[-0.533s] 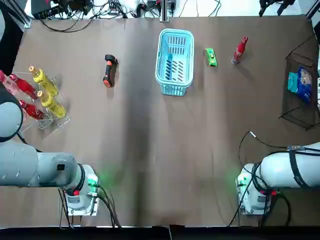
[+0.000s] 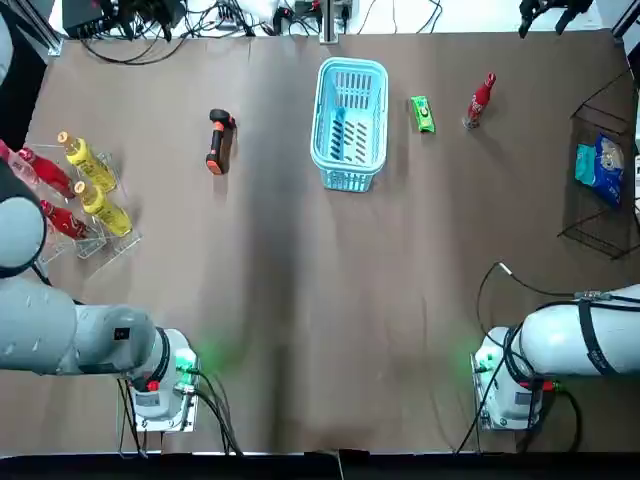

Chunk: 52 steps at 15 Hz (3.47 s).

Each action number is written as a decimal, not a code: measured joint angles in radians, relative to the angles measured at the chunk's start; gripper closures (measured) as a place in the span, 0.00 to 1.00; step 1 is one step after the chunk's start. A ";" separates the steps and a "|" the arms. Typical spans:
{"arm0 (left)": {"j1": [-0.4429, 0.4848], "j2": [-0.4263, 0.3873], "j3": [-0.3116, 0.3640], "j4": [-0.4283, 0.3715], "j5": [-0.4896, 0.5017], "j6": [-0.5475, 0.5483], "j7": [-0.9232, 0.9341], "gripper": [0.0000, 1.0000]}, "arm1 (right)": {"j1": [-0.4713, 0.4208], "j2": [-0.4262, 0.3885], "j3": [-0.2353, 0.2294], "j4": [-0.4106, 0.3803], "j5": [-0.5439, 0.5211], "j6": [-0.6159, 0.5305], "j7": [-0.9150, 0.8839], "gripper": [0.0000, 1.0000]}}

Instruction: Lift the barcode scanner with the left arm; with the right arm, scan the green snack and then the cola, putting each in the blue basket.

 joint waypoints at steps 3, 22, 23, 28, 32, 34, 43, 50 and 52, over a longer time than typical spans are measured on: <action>0.005 0.110 0.001 -0.040 0.000 0.056 0.012 0.00 | 0.027 0.081 0.009 -0.009 0.000 0.008 -0.002 0.00; -0.025 0.446 0.000 -0.462 0.143 0.882 -0.130 0.00 | 0.040 0.769 0.015 0.188 0.396 0.567 -0.385 0.22; -0.024 0.456 0.000 -0.461 0.168 0.891 -0.144 0.00 | 0.035 0.788 0.015 0.191 0.397 0.590 -0.400 0.30; -0.022 0.479 0.000 -0.442 0.186 0.905 -0.162 0.15 | 0.038 0.833 0.022 0.196 0.402 0.616 -0.419 0.40; -0.022 0.479 0.000 -0.429 0.186 0.905 -0.164 0.19 | 0.045 0.834 0.024 0.199 0.416 0.616 -0.420 0.41; -0.022 0.479 0.000 -0.427 0.186 0.905 -0.164 0.21 | 0.047 0.841 0.026 0.199 0.416 0.615 -0.420 0.41; -0.021 0.479 -0.002 -0.420 0.186 0.905 -0.165 0.66 | 0.055 0.845 0.030 0.206 0.428 0.598 -0.422 0.94; -0.013 0.345 -0.023 -0.374 0.183 0.776 -0.166 0.66 | 0.052 0.836 0.019 0.229 0.429 0.452 -0.407 0.98; -0.012 0.267 -0.047 -0.356 0.120 0.700 -0.177 0.66 | 0.047 0.810 0.015 0.242 0.429 0.367 -0.403 0.98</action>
